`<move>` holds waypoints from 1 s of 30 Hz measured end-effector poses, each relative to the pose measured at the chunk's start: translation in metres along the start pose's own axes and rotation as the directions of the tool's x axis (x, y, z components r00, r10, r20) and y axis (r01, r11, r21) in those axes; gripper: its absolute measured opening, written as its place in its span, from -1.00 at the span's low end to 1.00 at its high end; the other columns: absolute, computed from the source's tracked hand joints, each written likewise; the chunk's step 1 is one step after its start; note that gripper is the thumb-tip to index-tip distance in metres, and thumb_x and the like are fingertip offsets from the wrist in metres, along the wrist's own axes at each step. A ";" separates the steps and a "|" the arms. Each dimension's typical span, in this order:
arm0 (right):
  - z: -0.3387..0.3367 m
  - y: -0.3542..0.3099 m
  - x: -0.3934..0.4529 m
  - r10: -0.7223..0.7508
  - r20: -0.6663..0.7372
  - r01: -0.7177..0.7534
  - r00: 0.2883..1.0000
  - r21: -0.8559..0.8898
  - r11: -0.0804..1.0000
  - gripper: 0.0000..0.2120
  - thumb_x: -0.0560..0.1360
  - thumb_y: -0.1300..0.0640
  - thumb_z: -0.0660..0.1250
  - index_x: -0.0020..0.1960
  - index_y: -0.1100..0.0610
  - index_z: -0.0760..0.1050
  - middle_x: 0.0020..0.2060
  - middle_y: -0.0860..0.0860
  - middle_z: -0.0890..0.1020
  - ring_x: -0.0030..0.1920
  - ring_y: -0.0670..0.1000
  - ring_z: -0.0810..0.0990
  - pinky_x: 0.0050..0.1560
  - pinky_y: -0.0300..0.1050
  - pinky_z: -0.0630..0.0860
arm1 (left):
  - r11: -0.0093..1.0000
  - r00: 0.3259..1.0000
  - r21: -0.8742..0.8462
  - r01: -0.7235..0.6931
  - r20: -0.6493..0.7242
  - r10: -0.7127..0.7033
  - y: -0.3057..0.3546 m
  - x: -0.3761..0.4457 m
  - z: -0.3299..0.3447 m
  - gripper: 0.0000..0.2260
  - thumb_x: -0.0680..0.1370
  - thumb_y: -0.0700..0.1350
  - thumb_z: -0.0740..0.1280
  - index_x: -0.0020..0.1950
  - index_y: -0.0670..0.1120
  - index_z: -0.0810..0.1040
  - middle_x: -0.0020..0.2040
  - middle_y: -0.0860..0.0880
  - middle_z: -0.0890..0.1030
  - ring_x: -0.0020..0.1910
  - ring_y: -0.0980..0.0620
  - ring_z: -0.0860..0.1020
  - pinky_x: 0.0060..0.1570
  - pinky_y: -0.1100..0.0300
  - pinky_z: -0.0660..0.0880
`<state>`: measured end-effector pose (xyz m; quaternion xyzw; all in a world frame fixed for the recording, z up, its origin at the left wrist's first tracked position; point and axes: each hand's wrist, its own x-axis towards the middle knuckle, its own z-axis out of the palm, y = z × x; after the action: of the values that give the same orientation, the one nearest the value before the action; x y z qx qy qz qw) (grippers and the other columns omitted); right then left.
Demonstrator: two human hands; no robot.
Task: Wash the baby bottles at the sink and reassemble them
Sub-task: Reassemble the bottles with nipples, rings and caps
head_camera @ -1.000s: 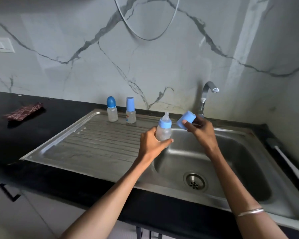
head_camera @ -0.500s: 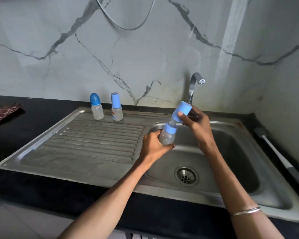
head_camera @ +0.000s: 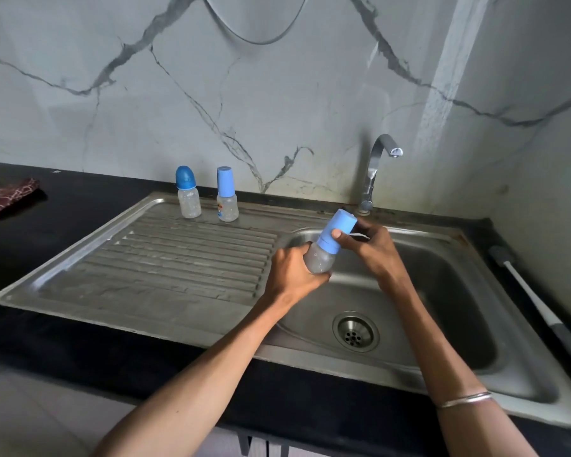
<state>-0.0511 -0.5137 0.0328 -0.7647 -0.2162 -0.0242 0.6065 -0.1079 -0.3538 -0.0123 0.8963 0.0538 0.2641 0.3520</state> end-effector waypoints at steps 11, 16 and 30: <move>0.026 -0.006 -0.002 0.025 -0.257 -0.064 0.966 -0.144 0.988 -0.47 0.33 -0.23 0.51 0.08 0.12 0.49 -0.12 -0.07 0.63 -0.11 -0.13 0.62 -0.15 -0.24 0.52 | 1.000 0.997 0.002 0.011 -0.079 -0.011 0.006 0.001 0.004 -0.69 0.24 0.06 0.53 -0.12 -0.03 0.61 -0.27 0.00 0.66 -0.29 -0.03 0.59 -0.30 0.17 0.44; 0.008 -0.001 0.001 -0.020 0.083 0.000 0.996 0.236 0.972 -0.63 0.52 0.14 0.41 0.30 0.19 0.50 0.09 0.10 0.66 0.09 -0.01 0.63 0.13 -0.12 0.54 | 0.994 0.995 -0.103 0.025 -0.089 -0.034 0.014 -0.001 0.004 -0.74 0.23 0.05 0.54 -0.21 -0.04 0.59 -0.39 0.02 0.57 -0.40 0.04 0.49 -0.39 0.20 0.36; 0.039 -0.002 -0.007 0.067 -0.228 -0.067 0.971 0.006 0.998 -0.37 0.23 -0.12 0.63 0.13 0.12 0.43 -0.03 -0.06 0.61 -0.04 -0.13 0.62 -0.13 -0.30 0.54 | 0.988 0.997 -0.154 0.032 -0.071 -0.043 0.001 -0.003 0.009 -0.57 0.23 0.11 0.54 0.05 0.02 0.66 -0.16 0.06 0.71 -0.18 0.09 0.66 -0.21 0.22 0.53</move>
<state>-0.0672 -0.4789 0.0225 -0.7642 -0.1195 -0.0915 0.6271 -0.1055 -0.3611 -0.0185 0.8553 0.0633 0.2937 0.4222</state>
